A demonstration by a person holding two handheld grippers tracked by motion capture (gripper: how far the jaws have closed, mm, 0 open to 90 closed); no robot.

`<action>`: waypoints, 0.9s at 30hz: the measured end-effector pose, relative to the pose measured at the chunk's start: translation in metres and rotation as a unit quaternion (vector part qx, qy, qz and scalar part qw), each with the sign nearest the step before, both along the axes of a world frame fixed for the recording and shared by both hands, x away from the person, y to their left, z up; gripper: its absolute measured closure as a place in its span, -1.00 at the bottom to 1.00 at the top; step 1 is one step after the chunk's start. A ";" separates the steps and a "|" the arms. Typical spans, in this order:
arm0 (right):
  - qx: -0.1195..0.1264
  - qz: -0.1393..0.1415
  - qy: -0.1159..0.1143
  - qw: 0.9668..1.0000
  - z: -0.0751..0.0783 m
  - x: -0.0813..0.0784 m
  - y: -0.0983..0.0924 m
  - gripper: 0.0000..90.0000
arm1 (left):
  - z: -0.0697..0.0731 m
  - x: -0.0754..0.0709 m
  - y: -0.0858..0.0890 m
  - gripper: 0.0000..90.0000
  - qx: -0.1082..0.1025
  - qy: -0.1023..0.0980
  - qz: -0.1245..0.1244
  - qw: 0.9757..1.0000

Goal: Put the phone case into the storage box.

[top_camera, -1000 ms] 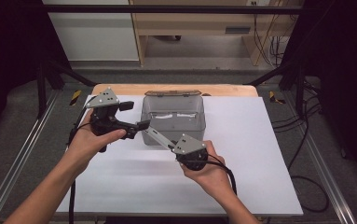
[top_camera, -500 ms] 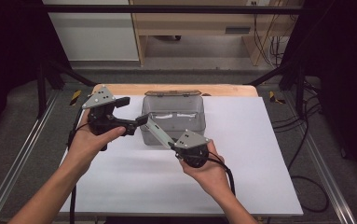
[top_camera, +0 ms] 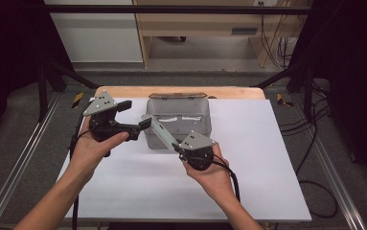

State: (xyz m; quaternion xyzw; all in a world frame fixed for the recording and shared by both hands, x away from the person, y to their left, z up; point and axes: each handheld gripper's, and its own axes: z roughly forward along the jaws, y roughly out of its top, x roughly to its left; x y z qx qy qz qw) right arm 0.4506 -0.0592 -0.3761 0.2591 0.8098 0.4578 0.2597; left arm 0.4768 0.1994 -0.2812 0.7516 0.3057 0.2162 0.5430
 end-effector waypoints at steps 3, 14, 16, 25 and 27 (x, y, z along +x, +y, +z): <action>0.004 -0.003 0.000 1.000 0.001 0.000 0.000 0.81 | -0.001 0.000 0.001 -0.79 0.001 0.001 0.002 1.000; 0.018 -0.019 -0.006 1.000 0.002 0.002 0.001 0.81 | -0.010 -0.008 -0.003 -0.77 -0.001 0.000 0.012 1.000; 0.020 -0.022 -0.006 1.000 0.002 0.003 0.002 0.81 | -0.012 -0.009 -0.005 -0.76 -0.007 -0.001 0.014 1.000; 0.032 -0.031 -0.012 0.999 0.004 0.003 0.004 0.81 | -0.023 -0.014 -0.009 -0.73 -0.019 0.004 0.017 1.000; 0.035 -0.030 -0.013 0.999 0.004 0.003 0.004 0.81 | -0.026 -0.014 -0.009 -0.72 -0.017 0.005 0.016 1.000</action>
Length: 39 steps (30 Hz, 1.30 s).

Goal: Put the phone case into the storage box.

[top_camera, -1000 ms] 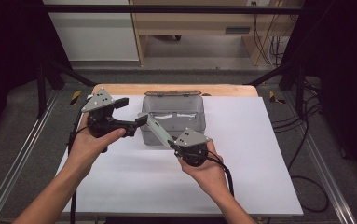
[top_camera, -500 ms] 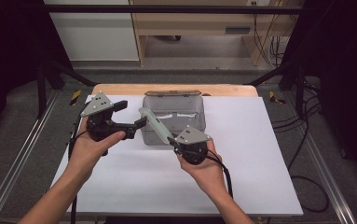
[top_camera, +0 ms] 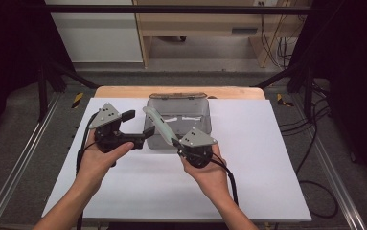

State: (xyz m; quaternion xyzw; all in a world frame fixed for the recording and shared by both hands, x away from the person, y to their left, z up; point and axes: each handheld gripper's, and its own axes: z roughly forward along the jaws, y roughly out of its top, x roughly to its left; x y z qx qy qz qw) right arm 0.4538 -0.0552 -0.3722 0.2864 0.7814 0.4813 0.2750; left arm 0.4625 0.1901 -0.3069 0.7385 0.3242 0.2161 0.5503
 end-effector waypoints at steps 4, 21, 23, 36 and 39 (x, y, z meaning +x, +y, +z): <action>0.003 -0.001 -0.001 1.000 0.000 0.000 0.000 0.80 | -0.005 0.000 0.000 -0.71 0.001 0.005 0.003 1.000; 0.018 -0.004 0.005 1.000 0.003 0.000 0.000 0.81 | -0.019 0.003 0.009 -0.70 0.004 0.011 0.024 1.000; 0.018 -0.005 0.006 1.000 0.003 0.000 0.000 0.80 | -0.021 0.003 0.009 -0.70 0.005 0.011 0.025 1.000; 0.021 -0.005 0.006 1.000 0.004 0.000 -0.001 0.81 | -0.020 0.001 0.007 -0.70 0.005 0.006 0.027 1.000; 0.020 -0.005 0.005 1.000 0.003 0.000 -0.001 0.81 | -0.021 0.001 0.005 -0.70 0.006 0.005 0.025 1.000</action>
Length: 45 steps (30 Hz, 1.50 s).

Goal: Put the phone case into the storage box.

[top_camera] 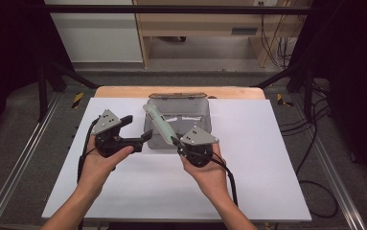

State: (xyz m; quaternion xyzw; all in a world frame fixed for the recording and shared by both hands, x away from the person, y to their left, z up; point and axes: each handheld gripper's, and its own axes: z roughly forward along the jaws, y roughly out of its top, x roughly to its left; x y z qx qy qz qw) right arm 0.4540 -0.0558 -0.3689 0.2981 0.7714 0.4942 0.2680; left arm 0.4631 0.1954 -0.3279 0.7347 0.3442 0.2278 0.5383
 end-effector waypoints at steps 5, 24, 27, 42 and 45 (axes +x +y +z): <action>0.003 -0.003 0.002 1.000 0.001 0.001 -0.001 0.81 | -0.001 -0.002 -0.002 -0.70 0.006 -0.005 0.001 1.000; 0.015 -0.012 0.004 1.000 0.007 0.001 -0.006 0.81 | -0.007 -0.002 0.001 -0.71 -0.001 -0.006 0.014 1.000; 0.015 -0.014 0.003 1.000 0.008 0.001 -0.007 0.81 | -0.008 -0.002 0.002 -0.71 -0.001 -0.007 0.016 1.000; 0.032 -0.042 0.012 0.999 0.011 0.006 -0.020 0.81 | -0.022 -0.008 0.007 -0.72 0.032 -0.038 0.042 0.998; 0.036 -0.052 0.018 0.998 0.012 0.007 -0.023 0.81 | -0.029 -0.011 0.010 -0.74 0.030 -0.045 0.046 0.997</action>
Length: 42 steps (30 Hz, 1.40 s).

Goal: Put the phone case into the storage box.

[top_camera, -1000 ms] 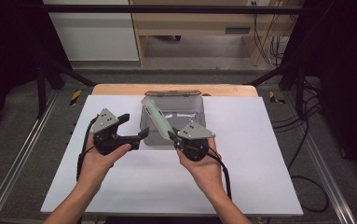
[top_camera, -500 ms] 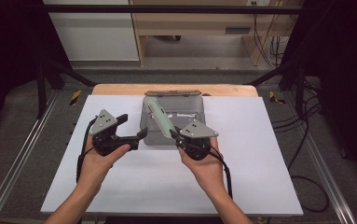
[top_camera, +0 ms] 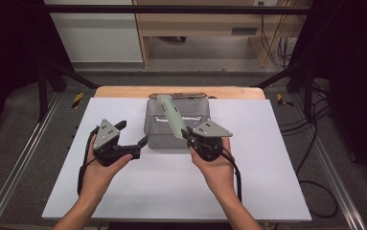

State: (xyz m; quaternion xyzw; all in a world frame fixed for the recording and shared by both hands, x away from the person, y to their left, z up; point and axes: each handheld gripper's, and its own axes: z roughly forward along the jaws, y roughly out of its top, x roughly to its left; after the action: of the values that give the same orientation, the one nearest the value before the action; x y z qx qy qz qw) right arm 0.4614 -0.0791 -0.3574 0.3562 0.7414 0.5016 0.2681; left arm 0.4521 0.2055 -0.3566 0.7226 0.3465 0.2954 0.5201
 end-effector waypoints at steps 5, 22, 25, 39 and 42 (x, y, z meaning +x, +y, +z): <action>0.002 -0.020 0.010 1.000 0.002 0.004 -0.002 0.81 | -0.013 -0.006 0.008 -0.78 -0.001 -0.013 0.006 1.000; 0.029 -0.109 0.026 0.993 0.014 0.028 0.015 0.81 | -0.071 -0.018 0.069 -0.81 -0.060 -0.005 0.065 0.996; 0.040 -0.122 0.024 0.991 0.015 0.029 0.015 0.81 | -0.079 -0.017 0.072 -0.81 -0.056 -0.001 0.071 0.996; 0.054 -0.160 0.026 0.985 0.022 0.030 0.007 0.81 | -0.083 -0.016 0.086 -0.81 -0.069 -0.011 0.110 0.991; 0.055 -0.171 0.024 0.984 0.021 0.030 0.007 0.81 | -0.084 -0.015 0.085 -0.81 -0.064 -0.013 0.104 0.992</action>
State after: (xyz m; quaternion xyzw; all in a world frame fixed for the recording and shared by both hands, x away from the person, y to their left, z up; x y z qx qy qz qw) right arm 0.4915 -0.0725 -0.3363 0.5034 0.6471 0.4800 0.3121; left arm 0.4375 0.2906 -0.4404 0.6439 0.4313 0.3347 0.5361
